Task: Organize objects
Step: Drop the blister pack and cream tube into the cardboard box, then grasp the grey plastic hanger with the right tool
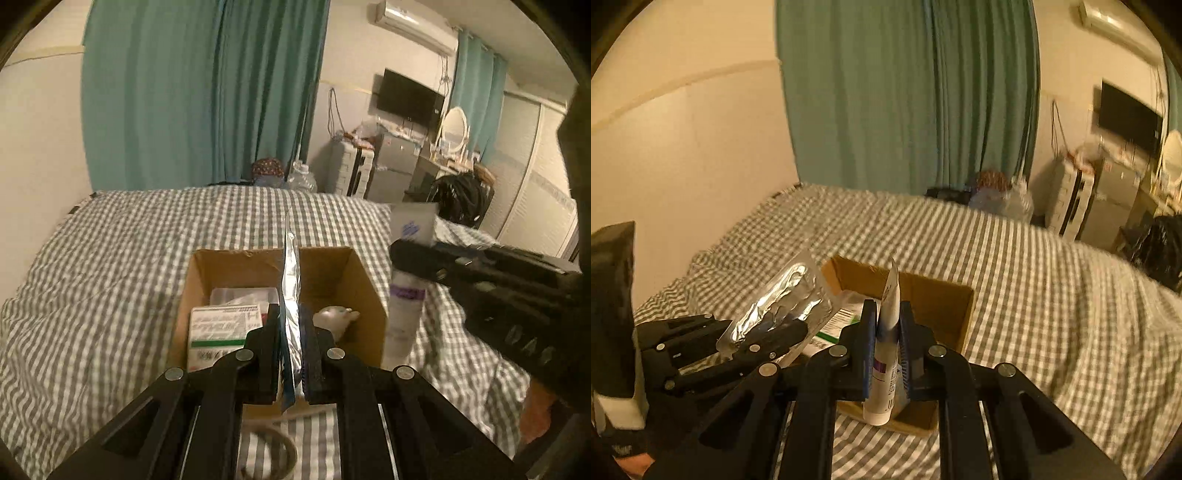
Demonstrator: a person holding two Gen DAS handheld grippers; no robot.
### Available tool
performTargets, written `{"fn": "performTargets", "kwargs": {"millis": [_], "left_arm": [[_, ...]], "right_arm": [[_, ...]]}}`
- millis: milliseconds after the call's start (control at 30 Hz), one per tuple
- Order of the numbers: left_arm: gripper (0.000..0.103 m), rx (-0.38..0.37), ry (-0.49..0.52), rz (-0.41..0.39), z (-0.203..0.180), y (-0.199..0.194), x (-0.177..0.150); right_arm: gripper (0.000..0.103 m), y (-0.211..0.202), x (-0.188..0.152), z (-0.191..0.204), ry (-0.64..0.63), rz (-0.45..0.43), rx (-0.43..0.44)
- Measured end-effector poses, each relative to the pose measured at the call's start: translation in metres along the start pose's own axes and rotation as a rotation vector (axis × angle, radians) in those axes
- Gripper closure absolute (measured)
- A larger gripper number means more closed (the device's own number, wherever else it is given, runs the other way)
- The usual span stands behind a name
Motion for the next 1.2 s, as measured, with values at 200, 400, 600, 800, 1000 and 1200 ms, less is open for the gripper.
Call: {"fn": "performTargets", "kwargs": {"millis": [200,400,600,800,1000,1200], "left_arm": [[0.094,0.012,0.025,0.086,0.003,0.06,-0.001],[0.094,-0.002,0.016,0.122,0.006,0.087,-0.002],[0.05,0.039,0.034,0.101,0.0,0.068,0.001],[0.017,0.074,-0.018,0.012,0.006,0.0,-0.003],[0.0,0.14,-0.038,-0.092,0.019,-0.085,-0.027],[0.0,0.212,-0.036,-0.103,0.031,-0.135,-0.082]], "right_arm": [[0.092,0.063,-0.004,-0.026,0.065,0.093,0.053],[0.089,0.078,0.001,-0.037,0.088,0.103,0.075],[0.053,0.034,0.009,-0.05,0.123,0.022,0.04],[0.025,-0.048,0.0,-0.034,0.08,-0.061,-0.072],[0.0,-0.131,-0.035,0.009,0.014,-0.156,-0.156],[0.0,-0.156,-0.095,0.055,-0.043,-0.151,-0.158]]}}
Point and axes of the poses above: each gripper's, at about its wrist camera, not at the fingertips, and y roughly the way its jaws point, z to its left, x to its top, the point moved 3 cm from there along y, roughly the way its jaws point, and after that the axes turned 13 degrees about z, right-handed, at the moved point
